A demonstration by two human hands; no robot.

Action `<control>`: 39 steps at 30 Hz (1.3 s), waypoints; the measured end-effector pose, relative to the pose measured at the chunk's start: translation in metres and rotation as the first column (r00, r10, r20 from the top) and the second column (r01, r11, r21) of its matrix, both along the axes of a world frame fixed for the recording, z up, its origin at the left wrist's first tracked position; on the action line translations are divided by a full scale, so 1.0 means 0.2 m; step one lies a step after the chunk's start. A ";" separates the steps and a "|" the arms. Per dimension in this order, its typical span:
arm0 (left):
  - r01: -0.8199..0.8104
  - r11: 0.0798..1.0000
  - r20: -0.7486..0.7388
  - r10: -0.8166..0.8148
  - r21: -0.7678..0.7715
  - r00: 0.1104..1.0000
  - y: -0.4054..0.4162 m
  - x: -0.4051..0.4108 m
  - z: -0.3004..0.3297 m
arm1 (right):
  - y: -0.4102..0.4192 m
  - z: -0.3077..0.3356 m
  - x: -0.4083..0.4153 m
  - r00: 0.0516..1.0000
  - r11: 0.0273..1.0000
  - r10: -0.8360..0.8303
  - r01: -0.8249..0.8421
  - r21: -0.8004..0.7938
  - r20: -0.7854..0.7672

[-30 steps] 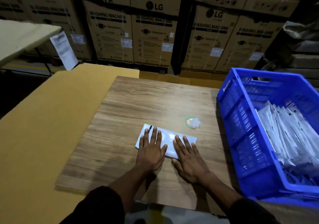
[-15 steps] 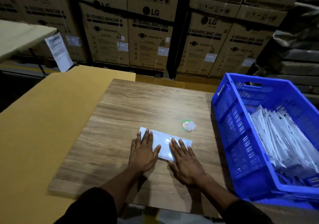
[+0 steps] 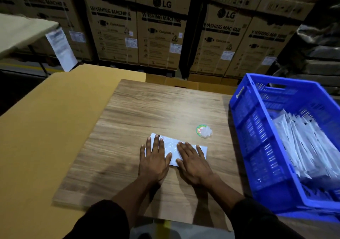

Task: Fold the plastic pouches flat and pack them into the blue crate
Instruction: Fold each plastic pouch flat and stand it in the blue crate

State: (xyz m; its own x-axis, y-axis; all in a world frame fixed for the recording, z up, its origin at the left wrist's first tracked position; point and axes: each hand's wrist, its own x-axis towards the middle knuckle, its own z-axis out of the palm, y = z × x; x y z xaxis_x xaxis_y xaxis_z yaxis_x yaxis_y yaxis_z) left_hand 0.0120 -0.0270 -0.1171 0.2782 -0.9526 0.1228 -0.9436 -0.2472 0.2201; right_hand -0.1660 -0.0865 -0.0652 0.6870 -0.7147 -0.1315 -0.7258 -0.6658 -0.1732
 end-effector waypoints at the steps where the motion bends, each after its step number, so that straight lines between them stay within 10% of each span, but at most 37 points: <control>1: -0.002 1.000 -0.003 0.002 0.003 1.000 0.00 0.00 0.00 | 0.00 -0.01 -0.01 1.000 1.000 0.002 -0.002 -0.003 0.008; 6: 0.006 0.999 -0.044 -0.008 -0.040 0.999 -0.03 -0.02 0.06 | 0.01 -0.02 -0.02 0.999 1.000 -0.001 0.002 -0.024 0.038; 12: 0.403 0.888 -0.128 -0.436 -0.222 0.891 -0.14 -0.10 0.12 | -0.05 -0.03 -0.06 0.970 0.994 -0.077 0.055 0.099 0.231; 22: 0.297 0.952 0.098 -0.289 -0.075 0.952 -0.09 -0.12 0.06 | -0.02 -0.05 -0.08 0.980 0.987 -0.157 0.160 -0.018 0.124; 39: 0.178 0.983 -0.053 -0.180 -0.032 0.982 -0.02 -0.01 0.07 | 0.00 -0.06 -0.15 0.980 0.982 -0.190 0.189 -0.023 -0.052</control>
